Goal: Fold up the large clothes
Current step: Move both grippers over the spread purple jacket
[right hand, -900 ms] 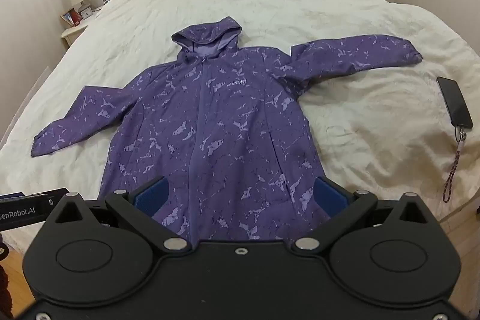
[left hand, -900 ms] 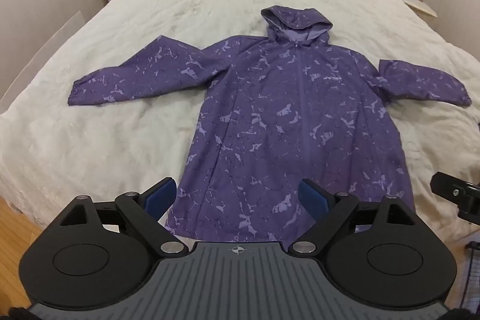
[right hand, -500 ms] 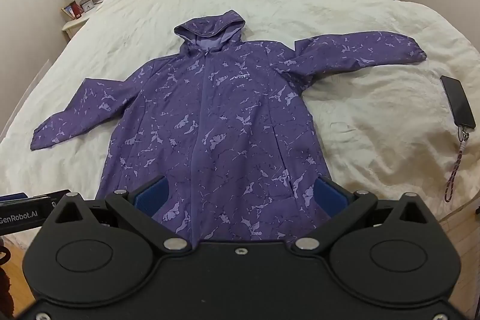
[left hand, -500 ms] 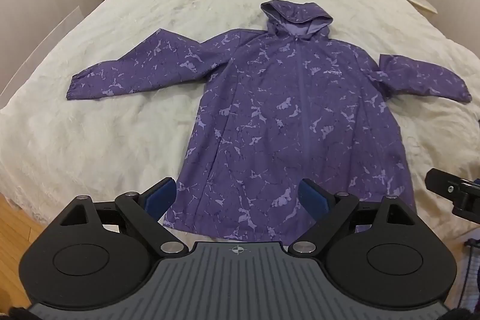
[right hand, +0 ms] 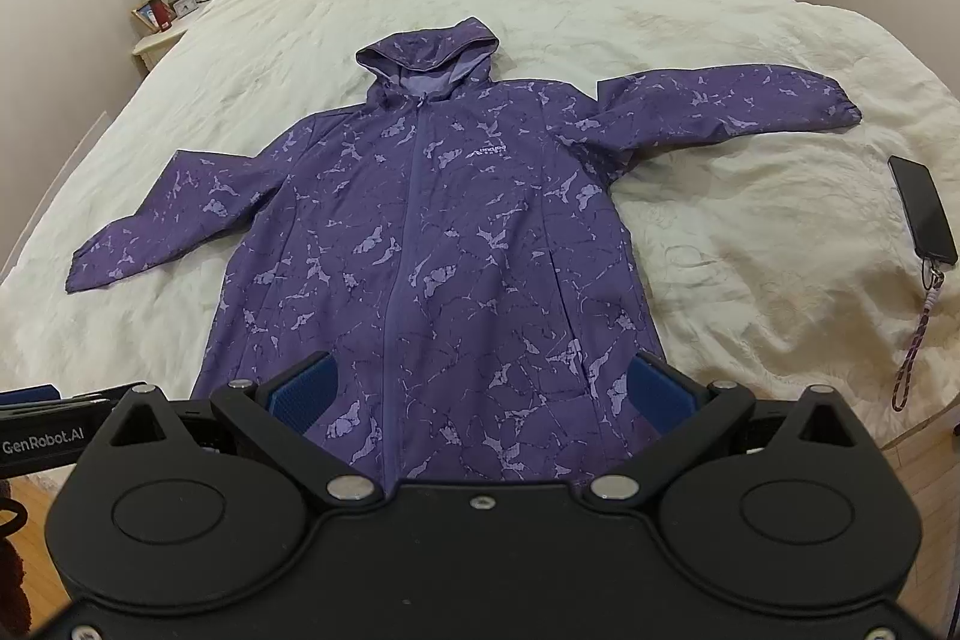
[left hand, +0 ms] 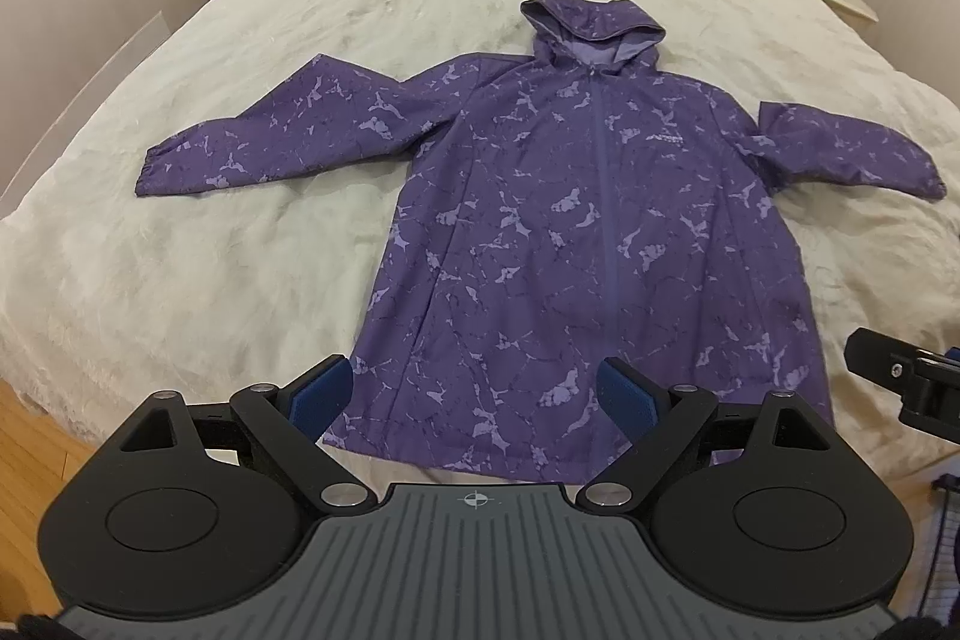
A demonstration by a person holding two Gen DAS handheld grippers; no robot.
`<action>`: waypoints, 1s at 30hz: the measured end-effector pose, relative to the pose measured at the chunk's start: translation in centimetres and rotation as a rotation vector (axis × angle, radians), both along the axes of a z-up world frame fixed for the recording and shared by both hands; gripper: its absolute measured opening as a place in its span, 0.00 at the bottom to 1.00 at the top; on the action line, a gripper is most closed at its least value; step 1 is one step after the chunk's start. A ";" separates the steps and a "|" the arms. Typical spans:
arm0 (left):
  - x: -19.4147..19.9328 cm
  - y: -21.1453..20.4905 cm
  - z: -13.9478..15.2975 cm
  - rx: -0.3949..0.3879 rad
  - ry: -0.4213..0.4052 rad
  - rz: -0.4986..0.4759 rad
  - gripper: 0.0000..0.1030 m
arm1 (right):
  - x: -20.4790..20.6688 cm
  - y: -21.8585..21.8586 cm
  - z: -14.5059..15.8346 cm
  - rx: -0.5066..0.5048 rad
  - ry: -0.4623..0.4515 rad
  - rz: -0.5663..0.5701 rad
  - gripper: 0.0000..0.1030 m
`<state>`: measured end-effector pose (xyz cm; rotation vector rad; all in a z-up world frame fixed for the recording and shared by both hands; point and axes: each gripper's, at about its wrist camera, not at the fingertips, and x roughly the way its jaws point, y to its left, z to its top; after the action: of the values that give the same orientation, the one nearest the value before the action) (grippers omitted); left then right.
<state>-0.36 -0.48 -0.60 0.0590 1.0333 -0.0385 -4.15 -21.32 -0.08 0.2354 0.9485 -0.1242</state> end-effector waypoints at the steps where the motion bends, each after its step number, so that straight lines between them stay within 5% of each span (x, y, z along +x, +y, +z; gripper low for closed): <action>1: 0.0 0.0 0.0 0.000 0.000 0.000 0.86 | 0.0 -0.1 0.0 0.000 -0.001 0.003 0.99; 30: 1.1 -1.2 -0.9 0.010 0.051 -0.003 0.86 | 1.1 -0.8 -0.9 0.029 0.032 0.020 0.99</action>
<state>0.69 -1.68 -1.49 0.0691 1.0845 -0.0374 -3.02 -22.08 -0.99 0.2512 0.9850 -0.0963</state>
